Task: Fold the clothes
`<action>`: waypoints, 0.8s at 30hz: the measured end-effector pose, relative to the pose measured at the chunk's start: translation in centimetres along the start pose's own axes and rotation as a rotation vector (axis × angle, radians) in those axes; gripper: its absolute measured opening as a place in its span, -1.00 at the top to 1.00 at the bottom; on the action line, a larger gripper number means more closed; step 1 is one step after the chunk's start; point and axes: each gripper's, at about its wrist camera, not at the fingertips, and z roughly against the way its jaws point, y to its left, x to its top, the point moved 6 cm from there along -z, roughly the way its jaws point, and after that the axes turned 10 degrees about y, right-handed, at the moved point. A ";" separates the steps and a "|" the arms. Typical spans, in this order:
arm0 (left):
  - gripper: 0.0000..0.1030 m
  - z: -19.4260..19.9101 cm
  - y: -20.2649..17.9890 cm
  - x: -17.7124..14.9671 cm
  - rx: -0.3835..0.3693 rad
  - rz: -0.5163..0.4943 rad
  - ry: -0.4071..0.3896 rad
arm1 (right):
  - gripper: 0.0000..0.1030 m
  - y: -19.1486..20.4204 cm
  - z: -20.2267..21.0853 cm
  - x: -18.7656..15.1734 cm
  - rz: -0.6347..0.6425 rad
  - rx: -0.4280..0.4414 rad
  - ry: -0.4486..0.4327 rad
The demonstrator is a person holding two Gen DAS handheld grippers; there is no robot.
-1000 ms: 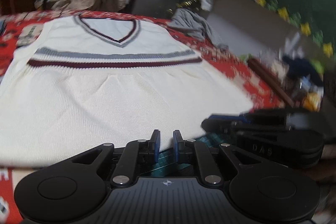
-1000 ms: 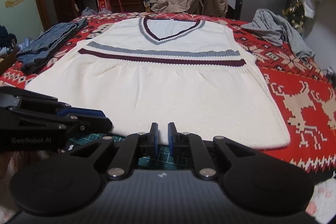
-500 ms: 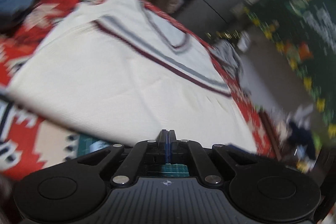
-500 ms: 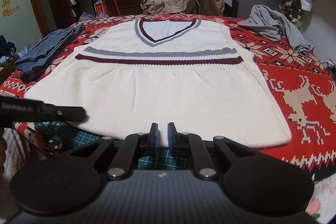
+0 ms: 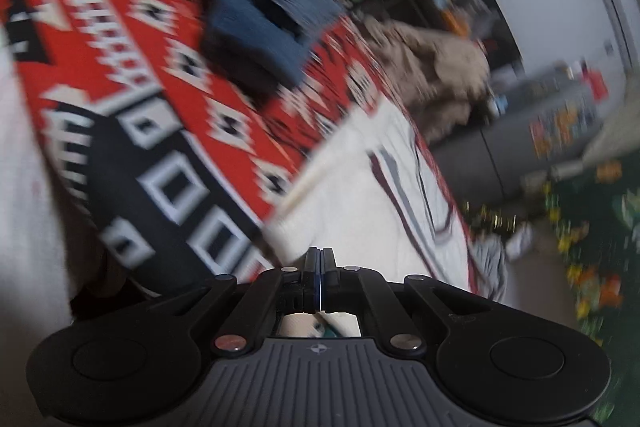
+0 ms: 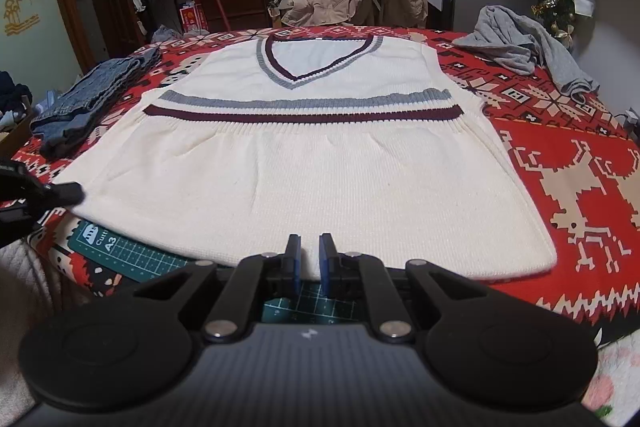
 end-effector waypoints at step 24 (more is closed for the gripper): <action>0.97 -2.9 -2.0 -2.3 -0.098 -0.057 0.213 | 0.81 0.1 0.2 0.0 -0.002 0.000 0.008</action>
